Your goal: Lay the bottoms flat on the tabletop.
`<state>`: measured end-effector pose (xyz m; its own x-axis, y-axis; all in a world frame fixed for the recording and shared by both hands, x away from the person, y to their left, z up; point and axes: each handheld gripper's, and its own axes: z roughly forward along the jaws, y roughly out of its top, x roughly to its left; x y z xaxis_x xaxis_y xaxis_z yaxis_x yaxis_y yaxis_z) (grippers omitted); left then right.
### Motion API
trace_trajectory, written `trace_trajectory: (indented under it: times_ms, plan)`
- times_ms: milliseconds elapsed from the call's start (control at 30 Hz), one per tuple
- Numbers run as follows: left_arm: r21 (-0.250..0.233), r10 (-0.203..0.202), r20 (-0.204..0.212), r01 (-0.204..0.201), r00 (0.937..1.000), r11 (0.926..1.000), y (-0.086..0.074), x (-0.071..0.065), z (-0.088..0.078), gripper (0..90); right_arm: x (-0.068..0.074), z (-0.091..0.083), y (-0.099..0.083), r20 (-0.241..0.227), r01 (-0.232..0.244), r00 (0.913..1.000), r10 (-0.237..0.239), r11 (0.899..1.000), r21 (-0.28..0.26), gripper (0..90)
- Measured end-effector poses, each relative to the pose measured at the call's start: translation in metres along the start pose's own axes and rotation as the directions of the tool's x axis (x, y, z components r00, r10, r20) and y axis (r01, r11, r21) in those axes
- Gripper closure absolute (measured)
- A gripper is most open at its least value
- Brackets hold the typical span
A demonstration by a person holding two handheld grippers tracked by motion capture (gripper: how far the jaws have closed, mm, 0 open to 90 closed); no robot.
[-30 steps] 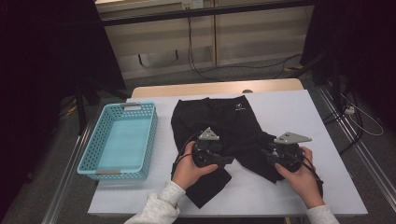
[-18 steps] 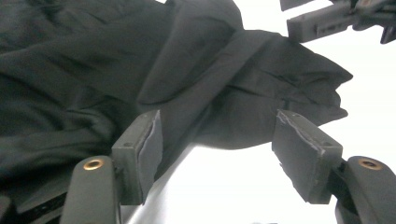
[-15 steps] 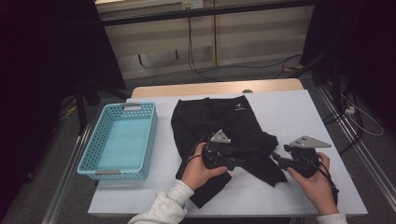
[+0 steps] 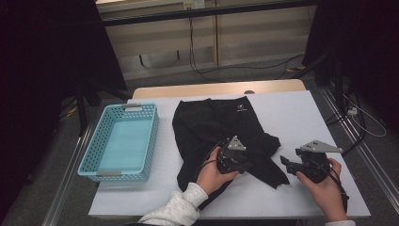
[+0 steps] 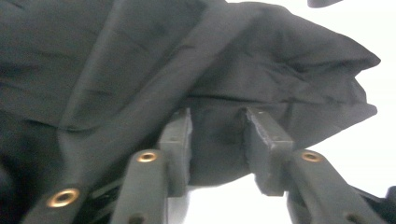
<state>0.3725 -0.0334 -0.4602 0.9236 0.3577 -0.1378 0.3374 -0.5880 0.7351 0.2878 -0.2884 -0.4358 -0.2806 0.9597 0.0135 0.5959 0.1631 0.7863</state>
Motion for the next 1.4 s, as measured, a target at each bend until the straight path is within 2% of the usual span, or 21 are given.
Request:
trace_trajectory:
  times_ms: [100,167,267,400,533,667,933,1067,1233,1333,1400]
  plan:
    - [0.002,0.000,0.014,0.000,0.9999,1.0000,0.001,-0.002,0.003,68.6,-0.001,0.000,-0.002,0.000,0.000,1.0000,0.000,1.000,0.004,34.8]
    - [0.003,-0.008,0.028,0.008,0.9996,1.0000,0.001,-0.004,0.004,76.3,-0.002,0.000,-0.003,0.004,-0.002,1.0000,0.002,1.000,0.006,34.4]
    - [0.025,0.008,0.021,-0.009,0.9998,0.9997,0.003,-0.007,0.003,80.8,-0.005,0.001,-0.005,0.012,-0.005,0.9999,0.004,1.000,0.015,34.2]
    - [0.024,-0.028,0.046,0.027,0.9985,0.9993,0.003,-0.004,0.004,87.7,-0.009,0.001,-0.008,0.020,-0.016,0.9997,0.016,1.000,0.021,34.1]
    - [0.025,-0.024,0.054,0.023,0.9982,0.9994,0.003,-0.003,0.003,89.0,-0.010,0.001,-0.008,0.021,-0.018,0.9996,0.018,1.000,0.016,33.4]
    - [0.028,-0.059,0.094,0.057,0.9938,0.9980,0.004,0.001,-0.004,89.3,-0.012,0.001,-0.009,0.018,-0.021,0.9996,0.020,1.000,0.021,32.3]
    - [-0.015,-0.115,0.090,0.117,0.9892,0.9930,0.004,0.013,-0.039,89.4,-0.011,0.003,-0.012,0.007,-0.029,0.9996,0.028,0.999,0.038,30.8]
    - [-0.011,-0.132,0.090,0.134,0.9871,0.9910,-0.001,0.018,-0.044,89.5,-0.004,0.008,-0.010,-0.014,-0.018,0.9997,0.018,0.999,0.046,30.9]
    - [0.000,-0.132,0.090,0.133,0.9872,0.9912,-0.006,0.018,-0.043,89.5,0.014,0.022,-0.004,-0.076,0.019,0.9970,-0.014,0.998,0.064,34.6]
    - [0.002,-0.145,0.088,0.145,0.9856,0.9894,-0.010,0.020,-0.044,89.5,0.019,0.034,0.003,-0.086,0.017,0.9962,-0.013,0.998,0.053,37.1]
    - [0.002,-0.148,0.082,0.149,0.9855,0.9889,-0.013,0.021,-0.045,89.5,0.020,0.042,0.009,-0.068,0.024,0.9975,-0.020,0.998,0.063,41.4]
